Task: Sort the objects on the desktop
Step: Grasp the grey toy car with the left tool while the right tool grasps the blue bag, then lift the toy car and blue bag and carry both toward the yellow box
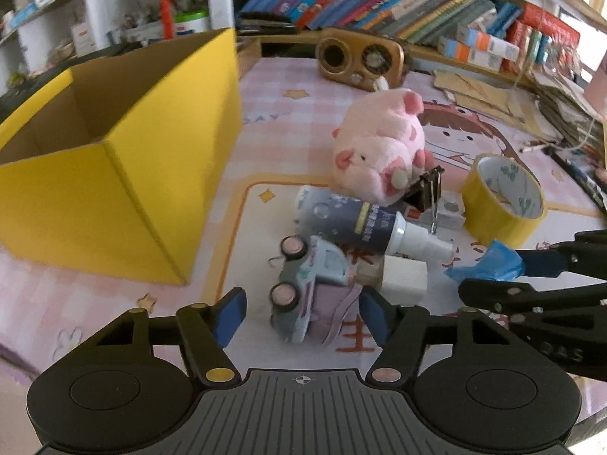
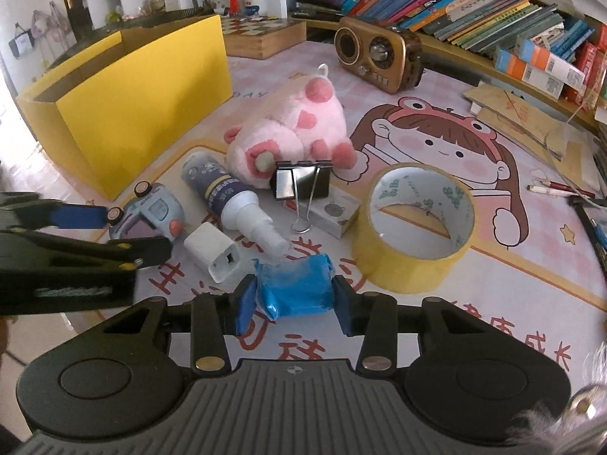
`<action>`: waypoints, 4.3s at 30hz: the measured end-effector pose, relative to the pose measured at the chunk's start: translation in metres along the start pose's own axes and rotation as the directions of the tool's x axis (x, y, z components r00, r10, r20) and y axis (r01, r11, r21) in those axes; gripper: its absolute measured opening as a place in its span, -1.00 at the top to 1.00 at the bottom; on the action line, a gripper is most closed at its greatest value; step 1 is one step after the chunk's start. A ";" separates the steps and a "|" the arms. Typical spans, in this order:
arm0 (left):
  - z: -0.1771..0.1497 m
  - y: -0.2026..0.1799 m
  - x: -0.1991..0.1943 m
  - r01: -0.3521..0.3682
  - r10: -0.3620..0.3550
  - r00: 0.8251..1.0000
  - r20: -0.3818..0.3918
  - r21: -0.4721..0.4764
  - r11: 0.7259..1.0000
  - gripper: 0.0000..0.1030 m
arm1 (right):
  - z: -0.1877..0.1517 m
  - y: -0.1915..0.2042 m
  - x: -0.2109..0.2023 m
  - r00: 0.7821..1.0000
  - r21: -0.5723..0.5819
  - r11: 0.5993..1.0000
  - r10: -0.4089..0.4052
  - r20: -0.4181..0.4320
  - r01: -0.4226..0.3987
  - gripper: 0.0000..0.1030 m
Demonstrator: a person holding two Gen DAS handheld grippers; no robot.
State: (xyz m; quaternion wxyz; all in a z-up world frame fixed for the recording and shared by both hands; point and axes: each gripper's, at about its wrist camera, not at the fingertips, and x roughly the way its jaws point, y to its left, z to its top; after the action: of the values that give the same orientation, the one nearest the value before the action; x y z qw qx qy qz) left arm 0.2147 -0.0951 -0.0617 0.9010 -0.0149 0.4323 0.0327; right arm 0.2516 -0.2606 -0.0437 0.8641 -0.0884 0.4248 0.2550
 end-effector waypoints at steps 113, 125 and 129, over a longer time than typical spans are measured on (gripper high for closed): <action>-0.140 0.225 -0.177 0.110 -0.098 0.973 0.210 -0.048 0.993 0.12 | -0.053 0.293 -0.069 0.990 0.006 1.000 -0.008 0.142 0.007 0.25; -0.138 0.230 -0.175 0.109 -0.097 0.974 0.207 -0.048 0.993 0.13 | -0.053 0.297 -0.068 0.990 0.003 1.000 -0.003 0.143 0.003 0.25; -0.138 0.229 -0.174 0.111 -0.101 0.974 0.204 -0.037 0.993 0.12 | -0.053 0.297 -0.065 0.991 0.007 1.000 0.000 0.133 -0.001 0.25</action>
State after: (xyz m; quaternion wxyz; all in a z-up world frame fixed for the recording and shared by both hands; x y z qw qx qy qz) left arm -0.0178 0.1181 -0.0123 0.9400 -0.0563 0.3365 -0.0036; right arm 0.0288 -0.0499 -0.0066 0.8907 -0.0682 0.3674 0.2589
